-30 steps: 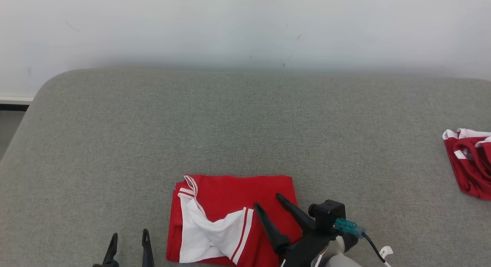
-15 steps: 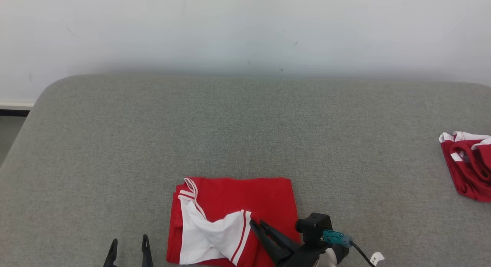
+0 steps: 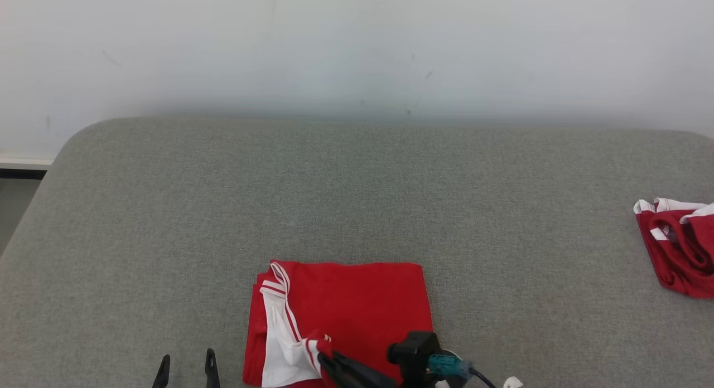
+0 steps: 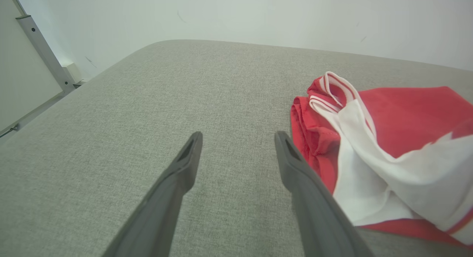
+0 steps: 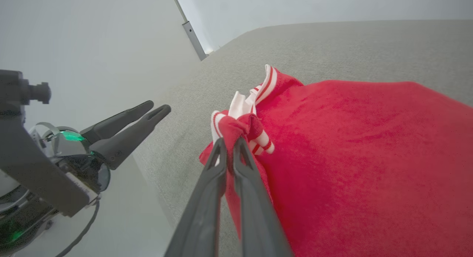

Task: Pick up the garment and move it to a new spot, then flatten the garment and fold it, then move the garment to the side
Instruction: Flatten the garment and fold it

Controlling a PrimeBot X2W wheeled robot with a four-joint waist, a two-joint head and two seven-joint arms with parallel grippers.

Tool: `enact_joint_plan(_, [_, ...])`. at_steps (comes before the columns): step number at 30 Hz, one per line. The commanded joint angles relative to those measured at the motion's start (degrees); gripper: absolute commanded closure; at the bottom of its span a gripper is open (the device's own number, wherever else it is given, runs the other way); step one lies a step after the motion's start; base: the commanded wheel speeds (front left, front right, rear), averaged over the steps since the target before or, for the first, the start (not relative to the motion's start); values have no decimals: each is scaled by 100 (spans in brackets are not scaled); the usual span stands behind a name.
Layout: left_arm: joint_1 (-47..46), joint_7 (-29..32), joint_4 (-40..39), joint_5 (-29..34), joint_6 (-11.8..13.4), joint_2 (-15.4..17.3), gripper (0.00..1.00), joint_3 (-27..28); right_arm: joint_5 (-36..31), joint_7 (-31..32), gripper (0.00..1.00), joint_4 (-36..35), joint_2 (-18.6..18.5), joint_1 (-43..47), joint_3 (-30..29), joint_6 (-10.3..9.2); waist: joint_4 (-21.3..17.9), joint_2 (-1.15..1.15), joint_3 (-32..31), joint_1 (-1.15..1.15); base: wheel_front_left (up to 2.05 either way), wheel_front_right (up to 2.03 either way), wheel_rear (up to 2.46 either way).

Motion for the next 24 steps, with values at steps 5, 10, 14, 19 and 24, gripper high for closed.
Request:
enact_joint_plan(5, [-13, -16, 24, 52, -16, -3, 0, -10, 508, 153, 0, -290, 18, -153, 603, -16, -19, 0, -23, 0, 0, 0, 0])
enact_joint_plan(10, [55, -16, -7, 70, -4, -5, 0, 38, 791, -136, 0, -343, -155, -268, 747, -16, -84, 0, -27, 0, 0, 0, 0])
enact_joint_plan(14, [98, -16, -60, 86, -10, -6, 0, 105, 512, -477, 0, 136, -228, -319, 237, -16, -170, 0, -19, 0, 0, 0, 0])
enact_joint_plan(19, [118, -16, -125, 88, 22, -5, 0, 169, -265, -652, 0, 786, -117, -208, -927, -16, -309, 0, -9, 0, 0, 0, 0])
enact_joint_plan(24, [99, -16, -170, 104, 21, -6, 0, 221, -1329, -651, 0, 649, 28, 175, -2371, -16, -466, 0, -4, 0, 0, 0, 0])
